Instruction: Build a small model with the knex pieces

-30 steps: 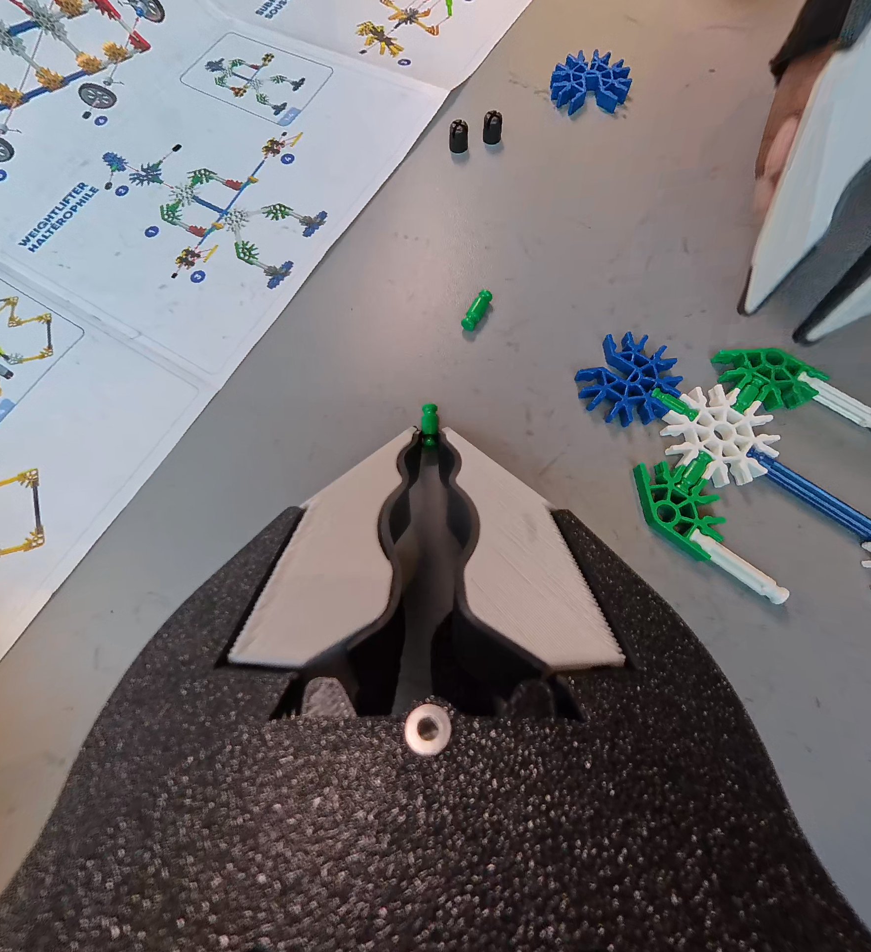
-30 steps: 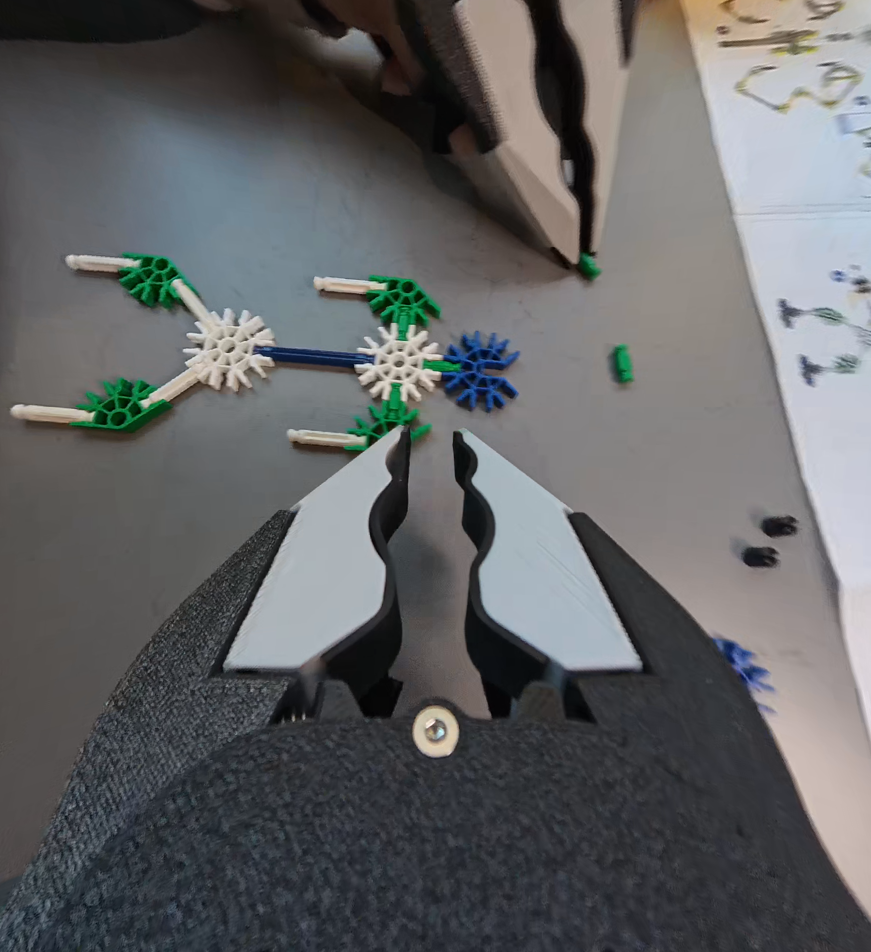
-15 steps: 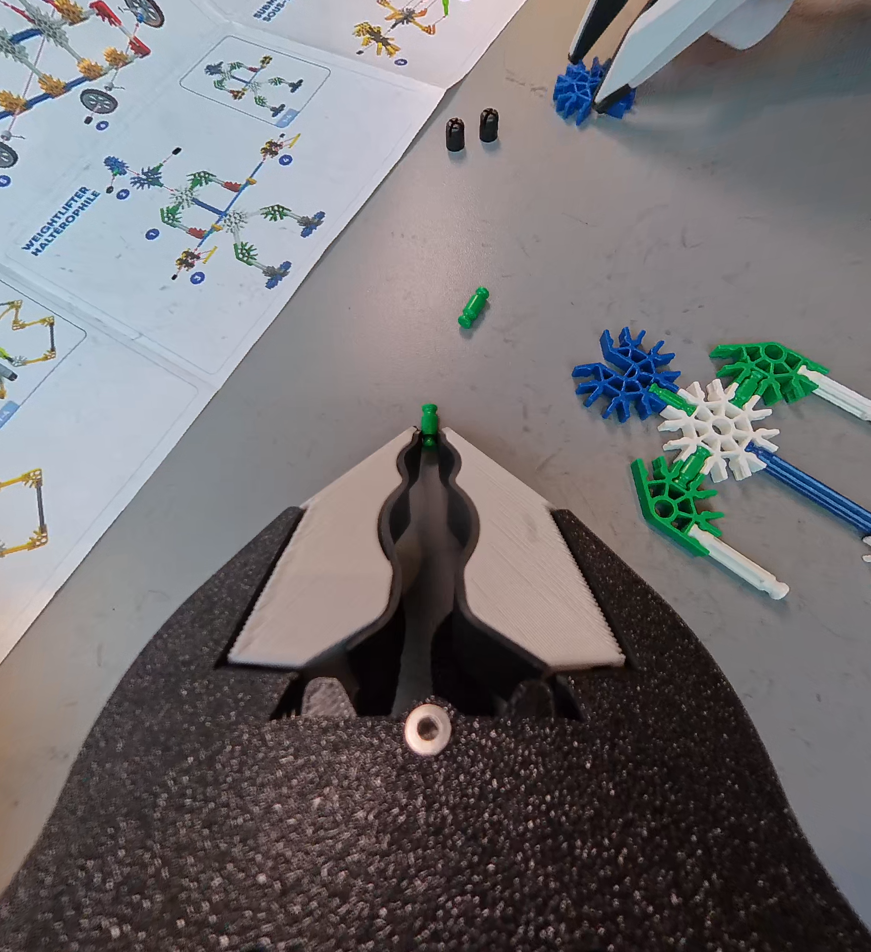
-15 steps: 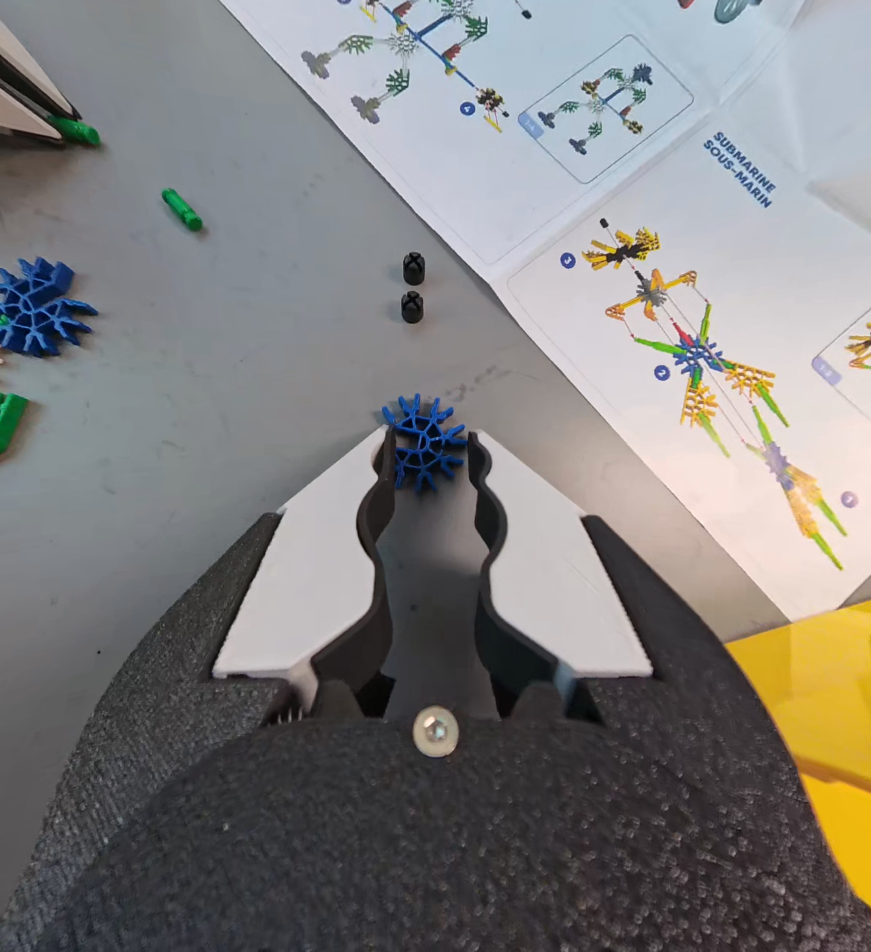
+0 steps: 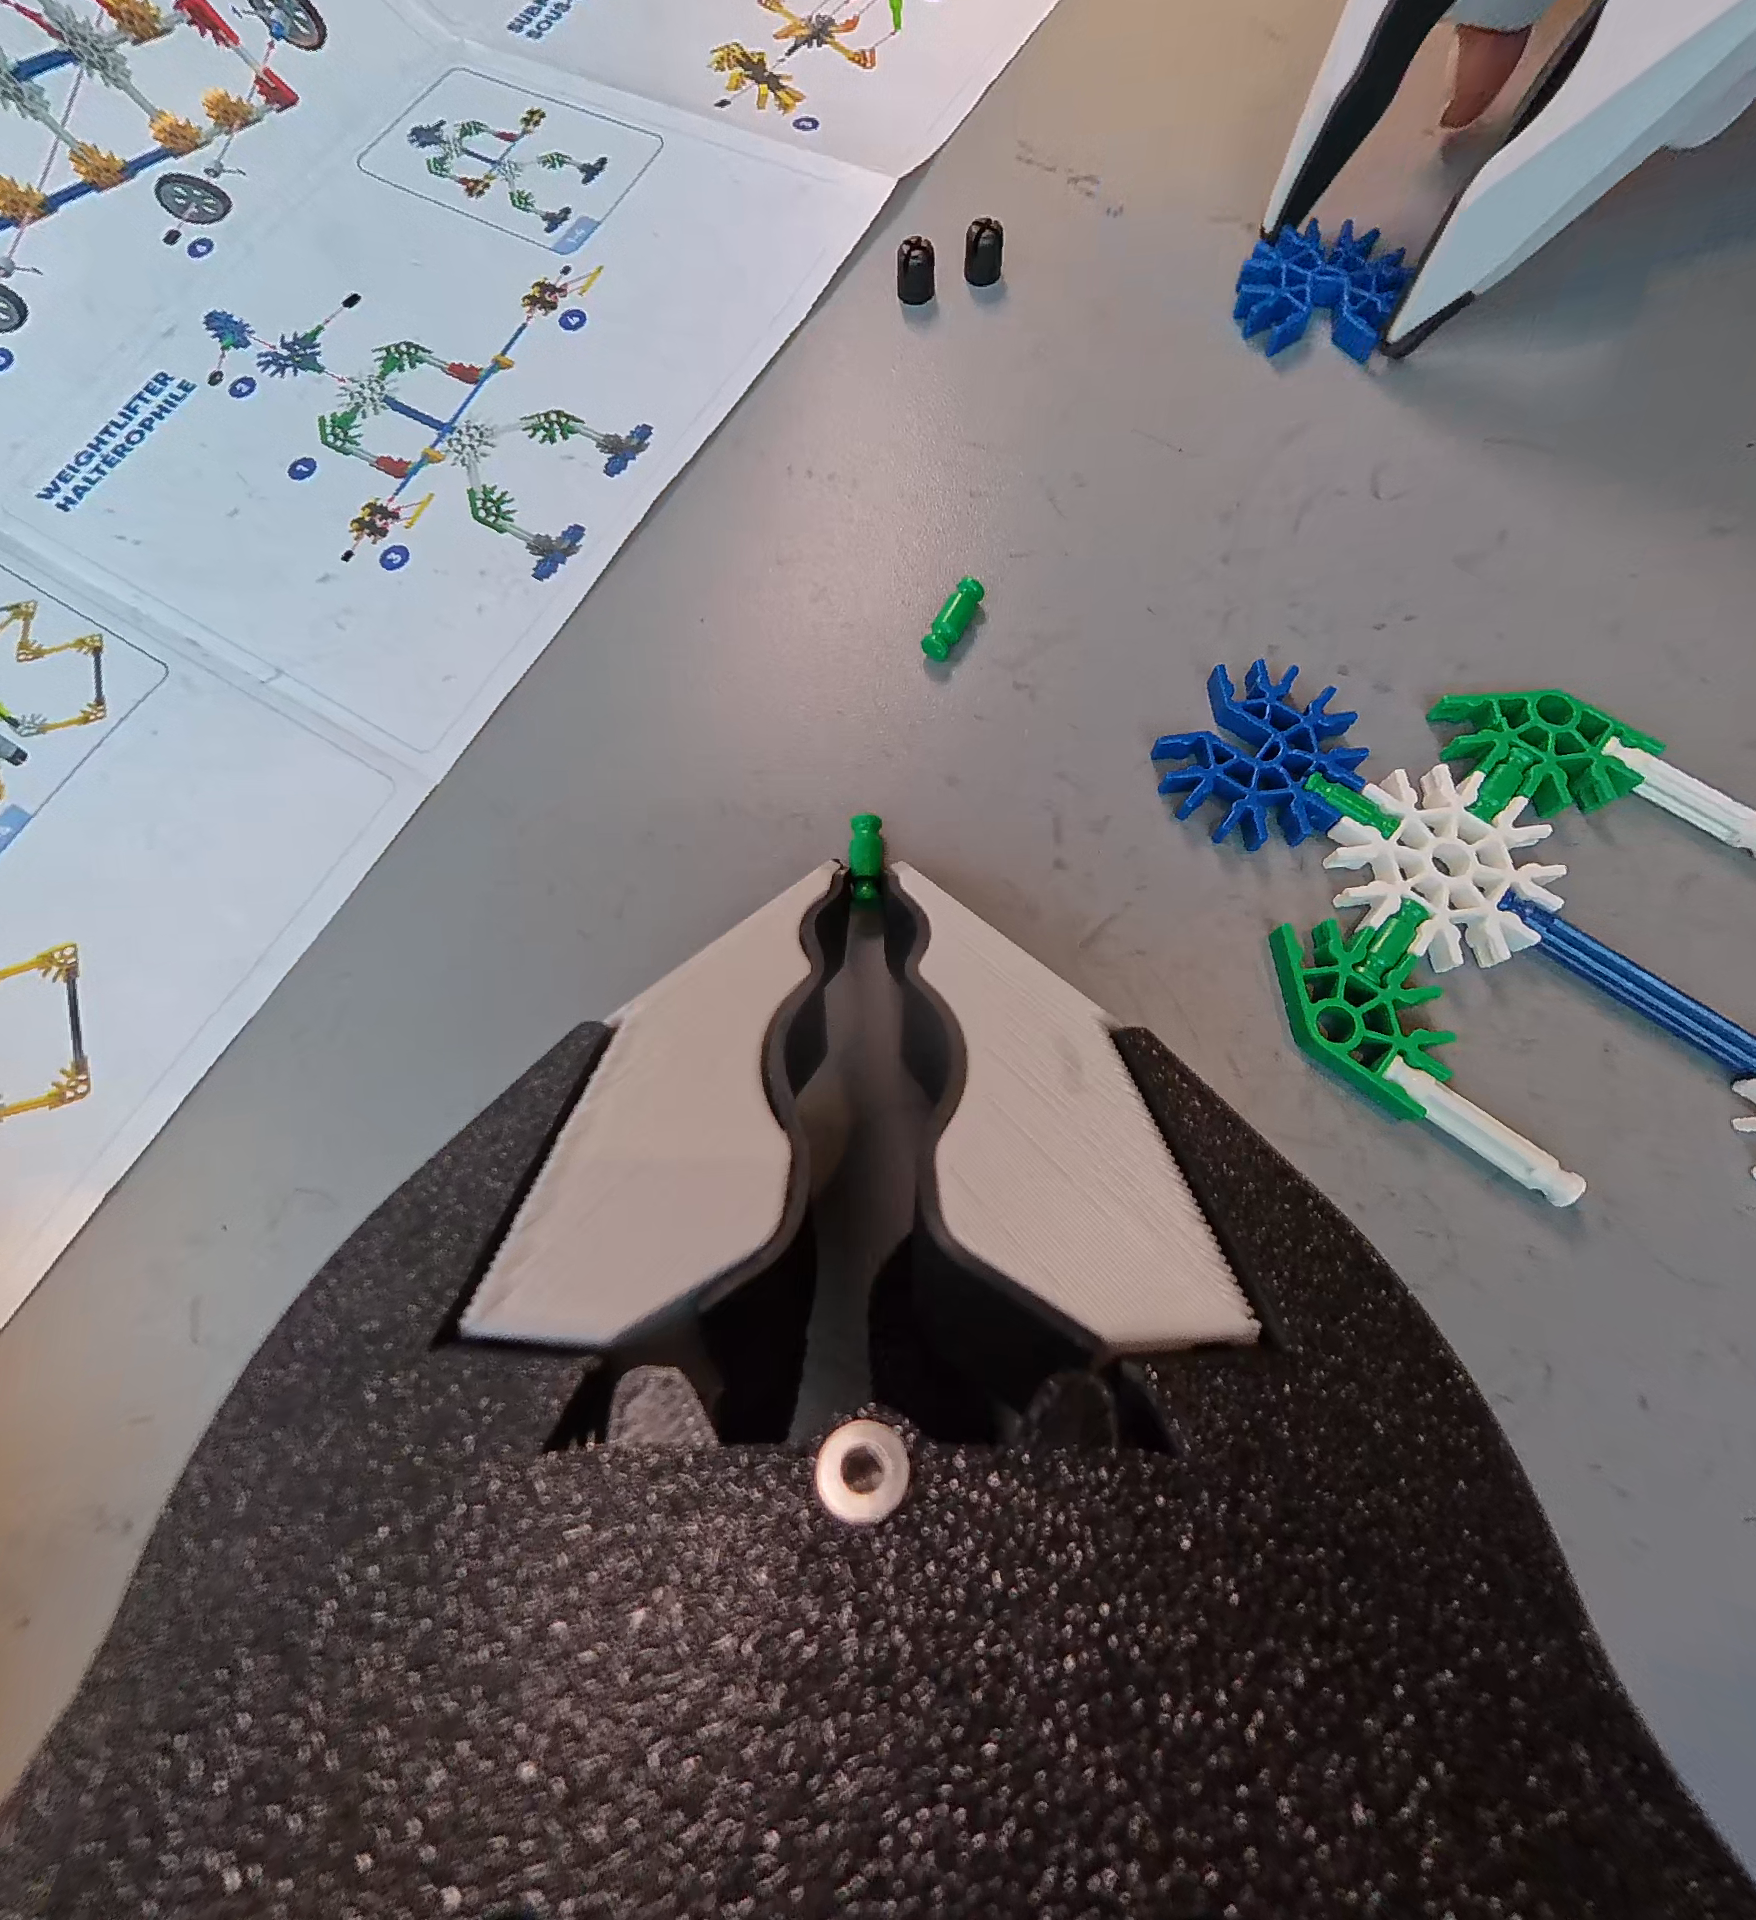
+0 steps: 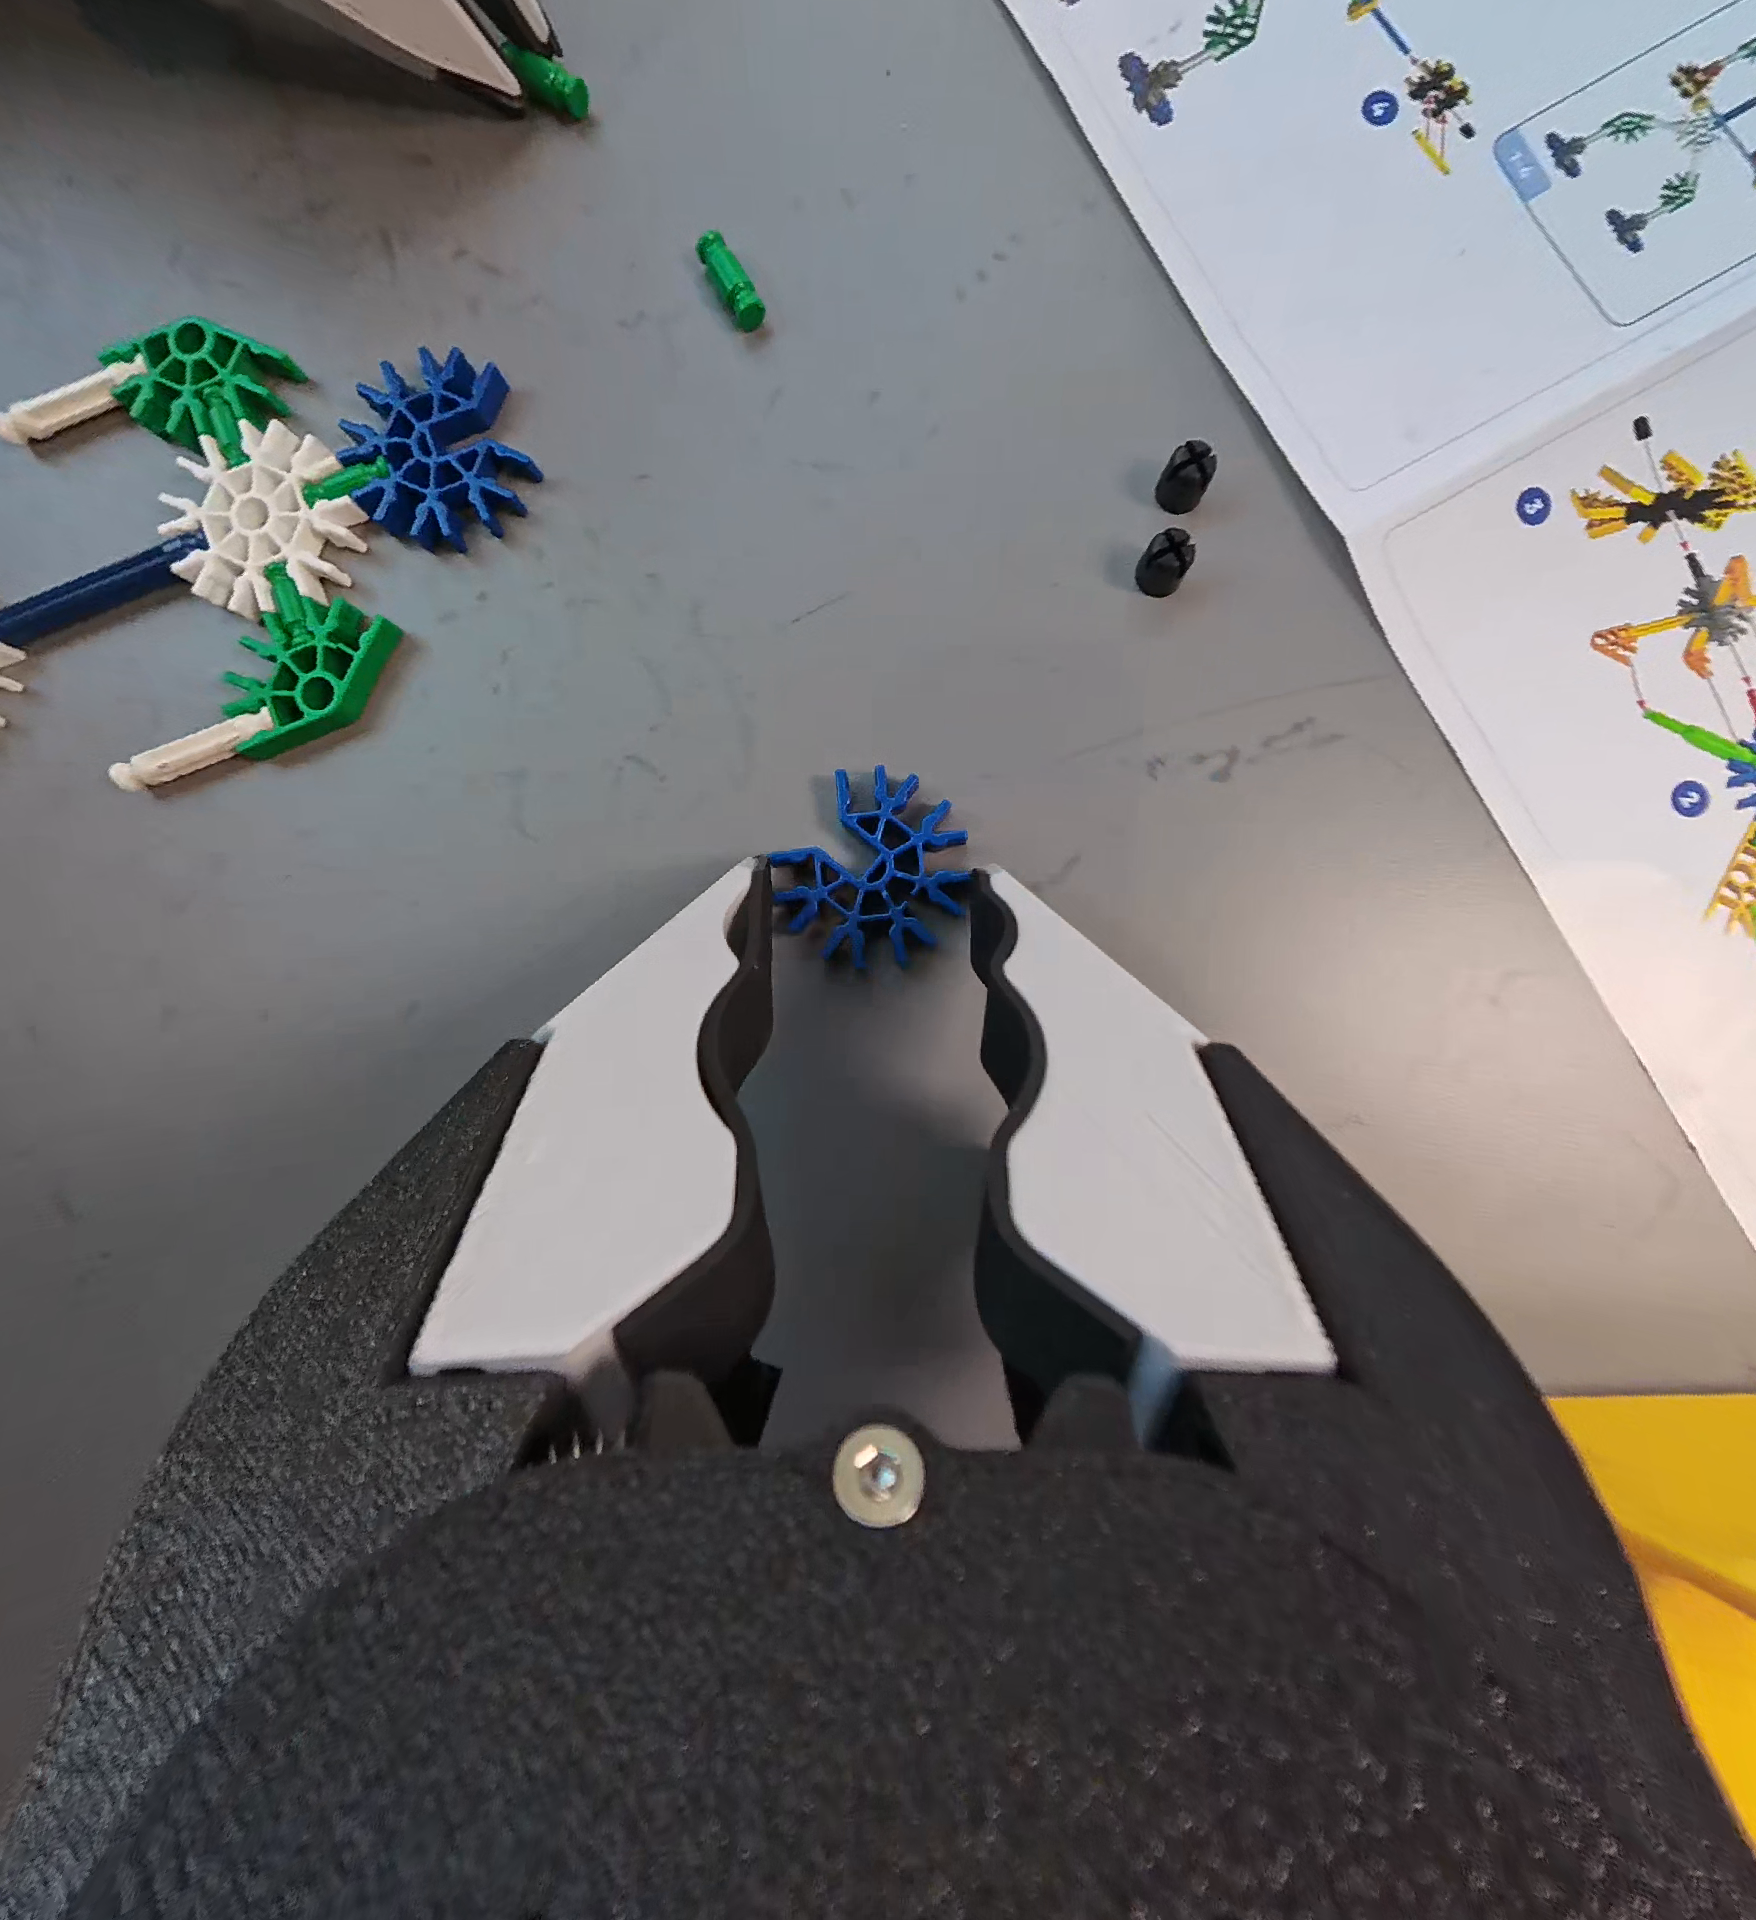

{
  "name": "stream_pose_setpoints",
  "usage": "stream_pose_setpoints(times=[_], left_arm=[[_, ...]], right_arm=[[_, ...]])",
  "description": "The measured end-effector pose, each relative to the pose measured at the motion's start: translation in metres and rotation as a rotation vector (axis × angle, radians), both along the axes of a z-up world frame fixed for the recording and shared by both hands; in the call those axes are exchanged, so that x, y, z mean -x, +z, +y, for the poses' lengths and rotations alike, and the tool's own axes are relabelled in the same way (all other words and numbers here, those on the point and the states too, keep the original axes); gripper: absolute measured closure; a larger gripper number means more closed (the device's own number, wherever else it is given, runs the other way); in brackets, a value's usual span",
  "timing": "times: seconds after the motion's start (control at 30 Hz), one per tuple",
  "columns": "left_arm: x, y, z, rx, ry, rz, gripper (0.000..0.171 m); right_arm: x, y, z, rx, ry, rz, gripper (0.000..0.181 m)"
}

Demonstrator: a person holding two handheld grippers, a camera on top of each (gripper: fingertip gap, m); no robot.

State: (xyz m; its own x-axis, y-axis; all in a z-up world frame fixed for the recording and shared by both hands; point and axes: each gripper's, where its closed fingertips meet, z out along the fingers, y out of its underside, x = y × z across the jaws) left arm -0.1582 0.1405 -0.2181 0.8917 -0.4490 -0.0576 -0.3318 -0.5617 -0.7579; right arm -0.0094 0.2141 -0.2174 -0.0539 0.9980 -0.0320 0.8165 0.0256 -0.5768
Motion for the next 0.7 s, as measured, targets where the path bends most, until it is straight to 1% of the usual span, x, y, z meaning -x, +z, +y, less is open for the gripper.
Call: stream_pose_setpoints(times=[0.07, 0.13, 0.3, 0.53, 0.63, 0.7], left_arm=[[0.000, 0.000, 0.000, -0.001, 0.000, 0.002, 0.167], [0.000, 0.000, 0.000, -0.002, 0.000, 0.003, 0.167], [0.000, 0.000, 0.000, -0.002, 0.000, 0.003, 0.167], [0.000, 0.000, 0.000, -0.004, 0.000, 0.007, 0.167], [0.000, 0.000, -0.001, -0.008, -0.001, 0.013, 0.167], [0.000, 0.001, -0.002, -0.018, -0.003, 0.022, 0.167]], right_arm=[[-0.001, 0.000, -0.007, 0.010, 0.031, -0.012, 0.145], [-0.004, 0.002, -0.026, 0.076, 0.107, -0.018, 0.145], [-0.012, 0.003, -0.039, 0.082, 0.177, -0.037, 0.145], [-0.007, 0.001, -0.013, -0.014, 0.083, -0.031, 0.145], [-0.001, 0.004, -0.004, -0.020, 0.030, 0.004, 0.145], [0.000, 0.001, -0.002, -0.024, 0.013, -0.003, 0.145]])
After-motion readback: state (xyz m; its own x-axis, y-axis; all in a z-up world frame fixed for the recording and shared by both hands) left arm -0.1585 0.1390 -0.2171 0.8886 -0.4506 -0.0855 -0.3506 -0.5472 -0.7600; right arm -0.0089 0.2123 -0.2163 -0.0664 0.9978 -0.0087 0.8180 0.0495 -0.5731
